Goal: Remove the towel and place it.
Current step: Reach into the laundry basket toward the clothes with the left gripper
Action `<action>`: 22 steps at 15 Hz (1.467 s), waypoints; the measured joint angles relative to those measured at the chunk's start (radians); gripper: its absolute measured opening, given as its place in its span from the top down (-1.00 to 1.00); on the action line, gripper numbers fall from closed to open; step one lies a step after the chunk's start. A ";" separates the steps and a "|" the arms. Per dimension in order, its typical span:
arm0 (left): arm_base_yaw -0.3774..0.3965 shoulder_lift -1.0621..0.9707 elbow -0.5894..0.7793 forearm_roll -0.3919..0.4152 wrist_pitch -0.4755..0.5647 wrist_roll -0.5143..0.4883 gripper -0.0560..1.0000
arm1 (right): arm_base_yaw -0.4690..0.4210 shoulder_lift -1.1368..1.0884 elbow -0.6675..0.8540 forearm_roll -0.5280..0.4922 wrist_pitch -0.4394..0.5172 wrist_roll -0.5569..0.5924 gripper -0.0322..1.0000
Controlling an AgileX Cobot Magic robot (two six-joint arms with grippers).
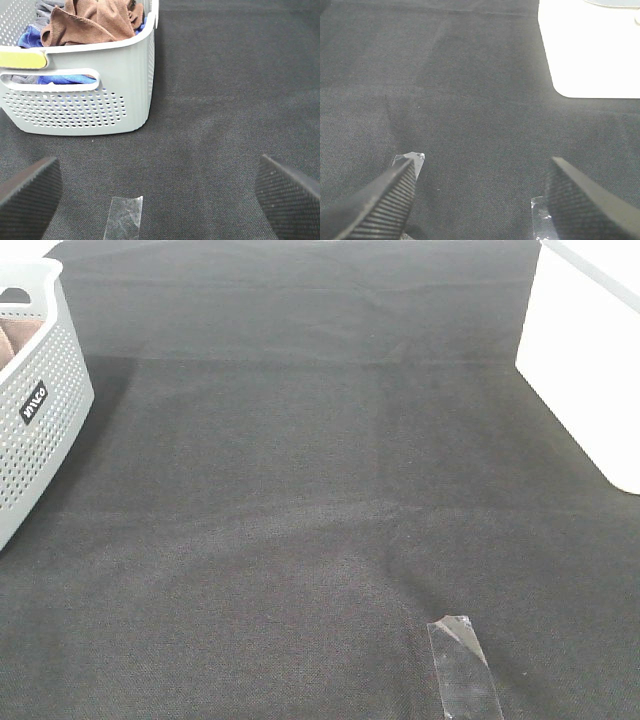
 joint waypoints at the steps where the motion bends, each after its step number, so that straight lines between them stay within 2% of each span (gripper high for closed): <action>1: 0.000 0.000 0.000 -0.001 0.000 0.000 -0.98 | 0.000 0.000 0.000 0.000 0.000 0.000 -0.36; 22: 0.000 0.000 0.000 -0.002 0.000 0.000 -0.98 | 0.000 0.000 0.000 0.000 0.000 0.000 -0.36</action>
